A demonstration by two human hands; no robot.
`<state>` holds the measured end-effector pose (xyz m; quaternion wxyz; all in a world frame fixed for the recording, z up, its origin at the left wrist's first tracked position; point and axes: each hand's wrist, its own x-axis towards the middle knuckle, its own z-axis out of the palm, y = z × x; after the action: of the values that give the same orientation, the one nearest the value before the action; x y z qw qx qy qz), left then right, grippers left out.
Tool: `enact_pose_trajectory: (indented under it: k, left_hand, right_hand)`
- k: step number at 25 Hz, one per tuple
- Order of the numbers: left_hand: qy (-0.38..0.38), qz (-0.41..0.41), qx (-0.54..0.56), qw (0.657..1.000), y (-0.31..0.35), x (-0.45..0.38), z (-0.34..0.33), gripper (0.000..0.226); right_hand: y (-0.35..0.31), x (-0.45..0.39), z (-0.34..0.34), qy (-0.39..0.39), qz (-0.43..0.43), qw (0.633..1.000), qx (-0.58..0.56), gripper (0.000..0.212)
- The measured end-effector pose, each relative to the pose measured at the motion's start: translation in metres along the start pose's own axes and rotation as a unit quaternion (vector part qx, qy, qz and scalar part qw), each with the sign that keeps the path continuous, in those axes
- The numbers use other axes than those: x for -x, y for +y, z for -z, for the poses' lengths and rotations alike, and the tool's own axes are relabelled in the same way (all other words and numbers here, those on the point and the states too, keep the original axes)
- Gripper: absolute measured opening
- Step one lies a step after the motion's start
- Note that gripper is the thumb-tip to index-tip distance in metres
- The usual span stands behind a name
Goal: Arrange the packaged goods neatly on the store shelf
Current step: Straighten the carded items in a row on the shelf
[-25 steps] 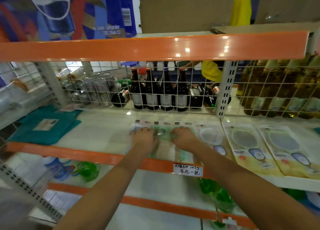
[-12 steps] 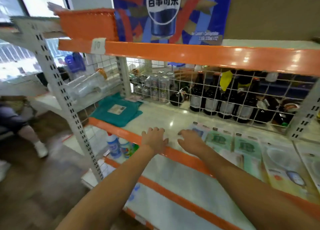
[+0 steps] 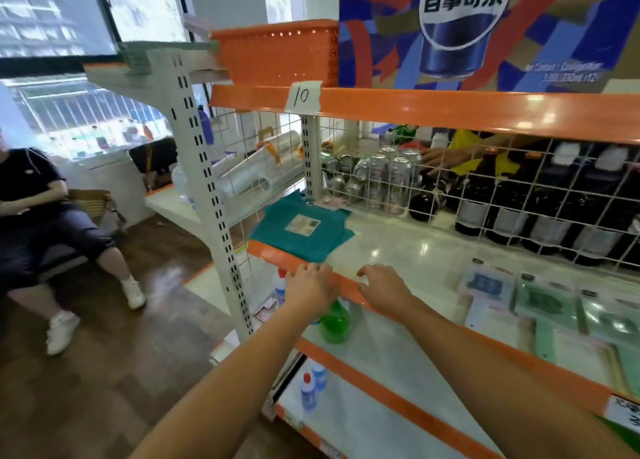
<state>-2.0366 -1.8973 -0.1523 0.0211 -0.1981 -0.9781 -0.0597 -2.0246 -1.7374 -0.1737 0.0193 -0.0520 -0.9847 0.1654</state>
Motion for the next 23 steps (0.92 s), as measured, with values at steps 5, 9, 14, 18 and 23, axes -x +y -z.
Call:
enact_pose_trajectory:
  k: [5,9,14,18,23]
  left_hand:
    - [-0.024,0.028,0.003,0.999,-0.026,-0.039,0.0,0.04]
    - [-0.019,0.032,0.011,0.999,-0.036,-0.071,-0.009,0.042]
    - [-0.008,0.048,0.005,0.999,-0.04,-0.128,-0.001,0.045]
    - [-0.007,0.064,0.021,0.998,-0.043,-0.17,-0.003,0.045]
    - [0.007,0.058,0.029,0.998,-0.045,-0.203,-0.013,0.04]
  right_hand:
    - [-0.011,-0.049,0.001,-0.002,-0.008,1.0,-0.006,0.04]
    - [-0.006,-0.093,-0.006,-0.02,0.001,1.0,0.007,0.039]
    - [0.003,-0.16,0.005,-0.013,0.005,1.0,0.004,0.034]
    - [0.014,-0.2,0.009,0.0,0.004,1.0,0.005,0.033]
    - [0.028,-0.238,0.002,-0.025,-0.005,1.0,0.004,0.033]
